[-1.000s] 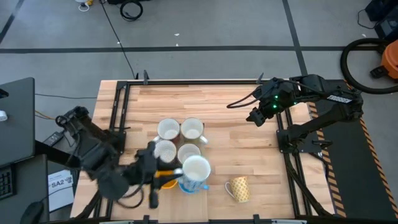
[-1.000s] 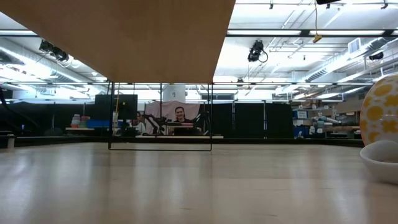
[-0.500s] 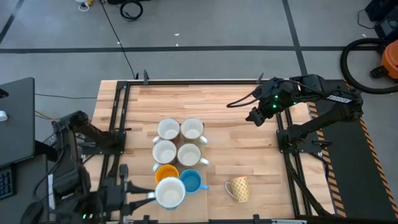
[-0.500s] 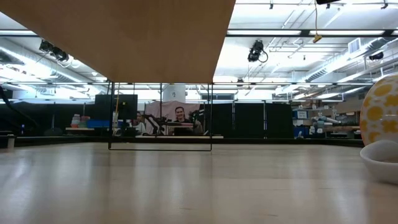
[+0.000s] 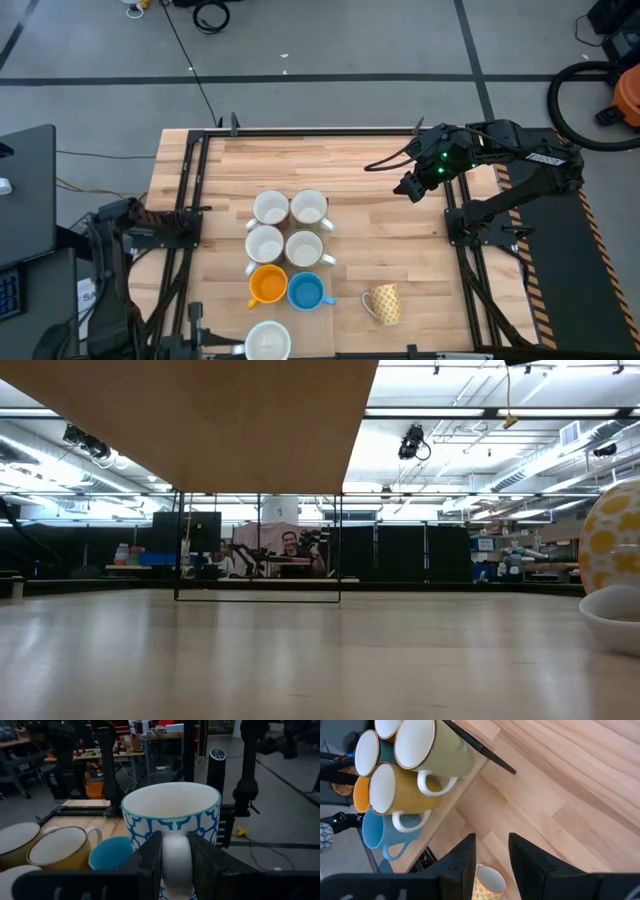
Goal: Place coffee mugs
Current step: Put the blue mug on the shelf aligned with the yellow mug
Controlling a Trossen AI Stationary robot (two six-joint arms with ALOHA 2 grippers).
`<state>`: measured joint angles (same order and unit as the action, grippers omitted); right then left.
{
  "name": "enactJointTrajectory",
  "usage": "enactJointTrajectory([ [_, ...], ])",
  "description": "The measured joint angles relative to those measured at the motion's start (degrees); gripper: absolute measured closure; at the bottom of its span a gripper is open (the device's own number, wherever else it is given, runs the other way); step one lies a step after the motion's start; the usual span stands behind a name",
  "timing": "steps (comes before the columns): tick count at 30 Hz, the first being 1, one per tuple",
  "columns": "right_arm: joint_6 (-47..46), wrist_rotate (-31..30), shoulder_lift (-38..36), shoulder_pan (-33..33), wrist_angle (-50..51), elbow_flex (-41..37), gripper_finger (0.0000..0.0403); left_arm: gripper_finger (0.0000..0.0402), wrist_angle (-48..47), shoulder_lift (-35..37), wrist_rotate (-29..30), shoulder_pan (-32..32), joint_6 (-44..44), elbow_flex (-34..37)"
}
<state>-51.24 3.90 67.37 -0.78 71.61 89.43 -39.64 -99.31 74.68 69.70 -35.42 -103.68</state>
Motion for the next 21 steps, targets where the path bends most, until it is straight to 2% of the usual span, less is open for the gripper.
enactJointTrajectory([
  [8,0.0,0.0,0.0,0.0,0.0,0.0,0.0282,0.0322,-1.1,-4.1,3.1,0.3,-2.5,0.1],
  [16,0.8,0.0,0.0,0.0,0.0,0.0,0.0282,0.0322,-12.2,-7.0,3.8,0.3,-18.7,0.1],
  [21,0.9,0.0,0.0,0.0,0.0,0.0,0.0282,0.0322,-15.6,-8.9,3.2,0.3,-24.0,0.1],
])
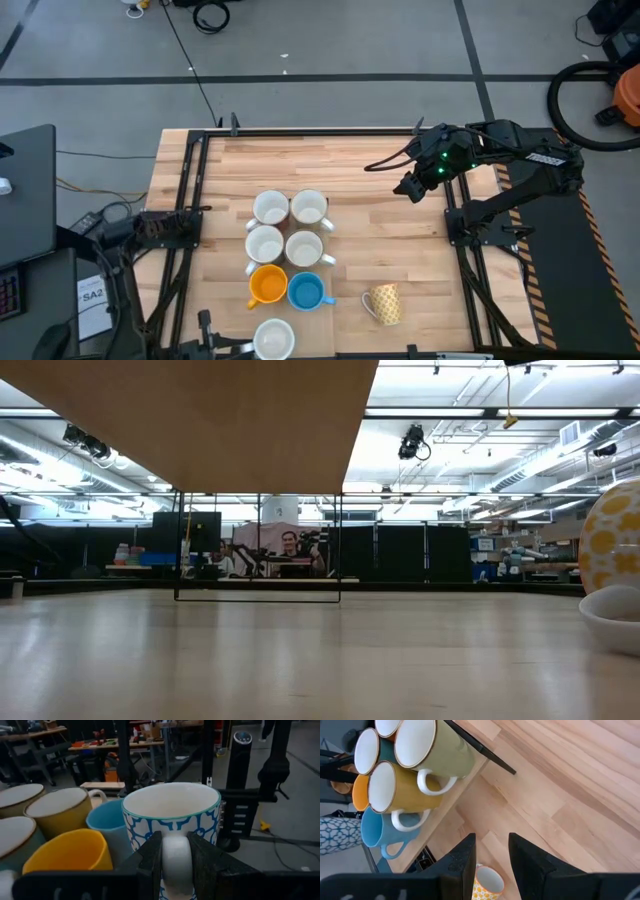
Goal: Place coffee mugs
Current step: Put the blue mug on the shelf aligned with the yellow mug
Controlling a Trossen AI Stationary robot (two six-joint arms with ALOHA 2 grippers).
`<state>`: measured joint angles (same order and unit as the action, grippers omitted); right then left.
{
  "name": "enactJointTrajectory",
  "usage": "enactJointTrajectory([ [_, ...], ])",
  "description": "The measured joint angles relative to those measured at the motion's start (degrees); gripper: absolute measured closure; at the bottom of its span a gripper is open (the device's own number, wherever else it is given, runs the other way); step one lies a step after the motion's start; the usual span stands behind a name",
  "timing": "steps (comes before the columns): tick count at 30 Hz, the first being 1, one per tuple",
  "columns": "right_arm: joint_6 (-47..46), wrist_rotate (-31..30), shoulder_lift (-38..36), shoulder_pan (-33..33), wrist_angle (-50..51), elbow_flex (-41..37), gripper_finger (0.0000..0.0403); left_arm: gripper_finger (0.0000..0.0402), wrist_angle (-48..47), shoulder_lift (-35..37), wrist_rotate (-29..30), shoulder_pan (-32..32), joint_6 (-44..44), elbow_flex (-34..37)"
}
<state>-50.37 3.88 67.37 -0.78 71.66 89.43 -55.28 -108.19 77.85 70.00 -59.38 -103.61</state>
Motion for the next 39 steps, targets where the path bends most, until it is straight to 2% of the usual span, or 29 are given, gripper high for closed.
enactJointTrajectory([
  [19,-0.5,-1.5,0.0,3.6,0.0,0.0,0.0282,0.0322,-1.9,-5.2,-0.9,-0.4,-1.8,0.0],
  [33,-0.7,-2.8,0.0,5.2,0.0,0.0,0.0282,0.0321,-3.3,-5.3,-9.0,-2.4,-2.1,-0.2],
  [39,-0.7,-2.8,0.0,5.2,0.0,0.0,0.0282,0.032,-3.5,-5.3,-9.9,-2.0,-2.0,-0.2],
])
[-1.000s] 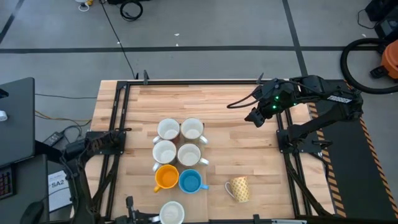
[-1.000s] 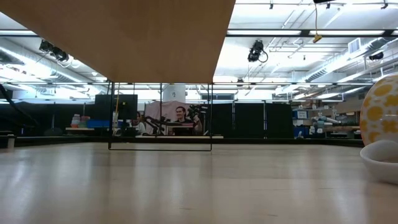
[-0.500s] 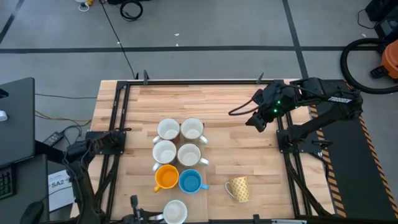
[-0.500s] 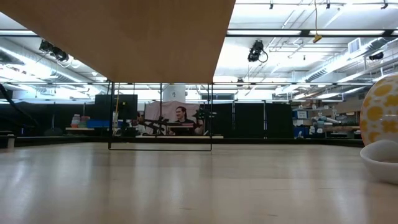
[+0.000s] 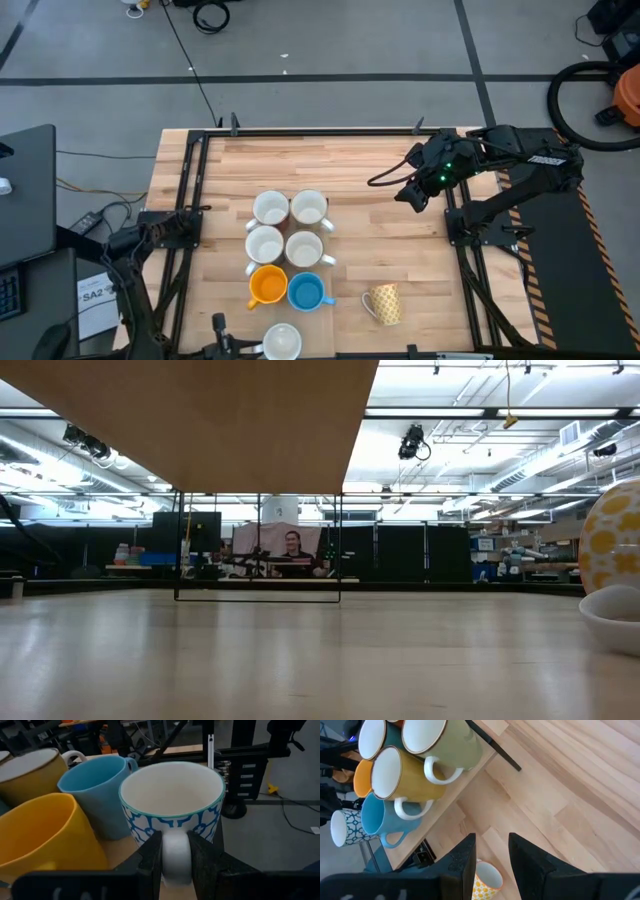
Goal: Place coffee mugs
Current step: Put the blue mug on the shelf aligned with the yellow mug
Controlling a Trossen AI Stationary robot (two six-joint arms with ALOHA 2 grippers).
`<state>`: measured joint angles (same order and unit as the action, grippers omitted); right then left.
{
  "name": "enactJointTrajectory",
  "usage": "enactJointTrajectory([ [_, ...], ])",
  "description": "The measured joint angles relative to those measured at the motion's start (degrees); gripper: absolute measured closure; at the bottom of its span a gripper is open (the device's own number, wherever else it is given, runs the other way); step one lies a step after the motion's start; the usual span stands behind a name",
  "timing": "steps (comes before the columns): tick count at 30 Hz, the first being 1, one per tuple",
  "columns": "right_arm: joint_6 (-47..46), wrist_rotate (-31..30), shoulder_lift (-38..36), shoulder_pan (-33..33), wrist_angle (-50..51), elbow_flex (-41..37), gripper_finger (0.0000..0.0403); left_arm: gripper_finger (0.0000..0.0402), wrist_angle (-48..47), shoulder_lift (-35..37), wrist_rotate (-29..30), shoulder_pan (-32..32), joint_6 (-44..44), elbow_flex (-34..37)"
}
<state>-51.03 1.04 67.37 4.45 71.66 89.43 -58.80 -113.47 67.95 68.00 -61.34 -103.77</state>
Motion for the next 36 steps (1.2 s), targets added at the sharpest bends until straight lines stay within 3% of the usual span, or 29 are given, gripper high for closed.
enactJointTrajectory([
  [6,0.0,0.0,0.0,0.0,0.0,0.0,0.0282,0.0312,0.1,0.0,-1.4,0.1,1.3,0.0],
  [14,0.0,0.0,0.0,0.0,0.0,0.0,0.0282,0.0256,0.3,0.0,-3.0,0.1,1.5,0.2],
  [20,0.0,0.0,0.0,0.0,0.0,0.0,0.0282,0.0222,0.2,0.0,-8.4,0.1,1.5,0.2],
  [36,0.2,0.0,0.0,0.0,0.0,0.0,0.0282,0.0246,0.2,0.0,-6.3,-0.2,1.5,0.2],
])
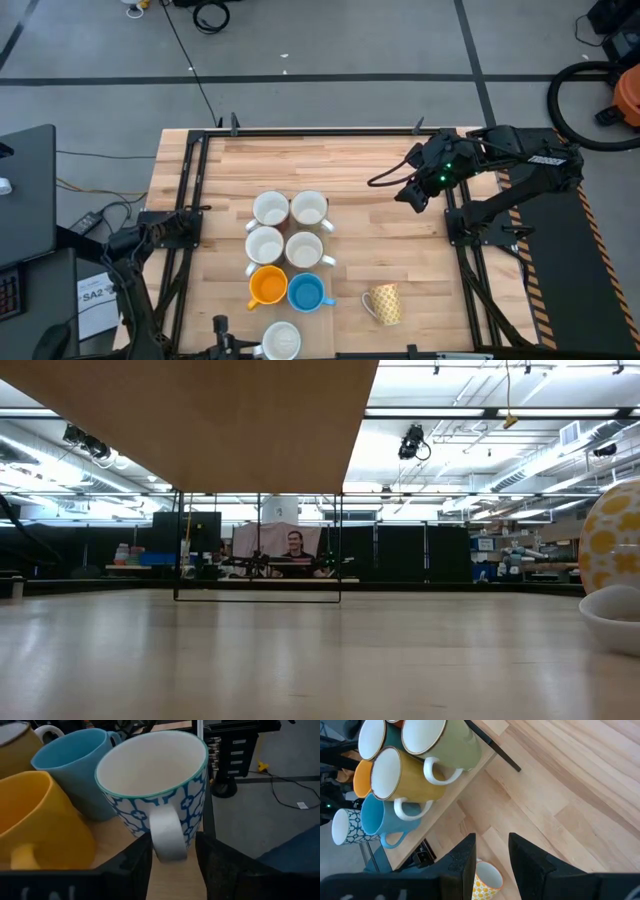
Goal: Place coffee mugs
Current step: Put the blue mug on the shelf aligned with the yellow mug
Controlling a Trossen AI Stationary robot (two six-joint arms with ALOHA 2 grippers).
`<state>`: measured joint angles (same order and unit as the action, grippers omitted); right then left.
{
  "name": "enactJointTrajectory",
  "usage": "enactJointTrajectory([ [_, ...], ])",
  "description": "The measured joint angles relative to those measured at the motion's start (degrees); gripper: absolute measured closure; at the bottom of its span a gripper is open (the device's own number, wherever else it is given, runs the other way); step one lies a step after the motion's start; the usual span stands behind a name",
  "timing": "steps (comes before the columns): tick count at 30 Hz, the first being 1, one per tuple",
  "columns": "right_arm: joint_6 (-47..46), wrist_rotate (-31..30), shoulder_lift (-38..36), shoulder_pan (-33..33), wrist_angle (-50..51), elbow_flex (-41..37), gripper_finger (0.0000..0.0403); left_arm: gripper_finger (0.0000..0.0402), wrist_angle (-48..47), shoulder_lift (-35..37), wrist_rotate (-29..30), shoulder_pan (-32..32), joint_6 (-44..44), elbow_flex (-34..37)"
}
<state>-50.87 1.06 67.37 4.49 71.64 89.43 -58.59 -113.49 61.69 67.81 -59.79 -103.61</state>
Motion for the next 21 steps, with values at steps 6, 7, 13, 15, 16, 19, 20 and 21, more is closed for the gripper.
enactJointTrajectory([
  [6,0.0,0.0,0.0,1.0,0.0,0.0,0.0282,0.0278,-0.1,0.0,-0.4,-0.2,0.0,0.0],
  [7,0.0,0.0,0.0,1.2,0.0,0.0,0.0282,0.0284,-0.3,0.0,-0.4,-0.2,0.0,0.0],
  [13,0.0,0.0,0.0,2.7,0.0,0.0,0.0282,0.0314,-0.4,0.0,-1.3,-0.1,-0.2,0.0],
  [15,0.0,0.0,0.0,3.1,0.0,0.0,0.0282,0.0318,-0.6,0.5,-3.1,0.2,-0.4,0.0],
  [16,0.0,0.0,0.0,3.3,0.0,0.0,0.0282,0.0318,-0.8,0.8,-3.9,0.2,-1.2,0.0],
  [19,-0.1,0.0,0.0,3.7,0.0,0.0,0.0282,0.0318,-1.1,2.1,-4.8,0.2,-2.6,0.0],
  [20,-0.1,0.0,0.0,3.8,0.0,0.0,0.0282,0.0317,-1.2,2.4,-4.9,0.2,-2.6,0.0],
  [21,-0.1,0.0,0.0,3.9,0.0,0.0,0.0282,0.0317,-1.2,2.6,-5.0,0.2,-2.6,0.0],
])
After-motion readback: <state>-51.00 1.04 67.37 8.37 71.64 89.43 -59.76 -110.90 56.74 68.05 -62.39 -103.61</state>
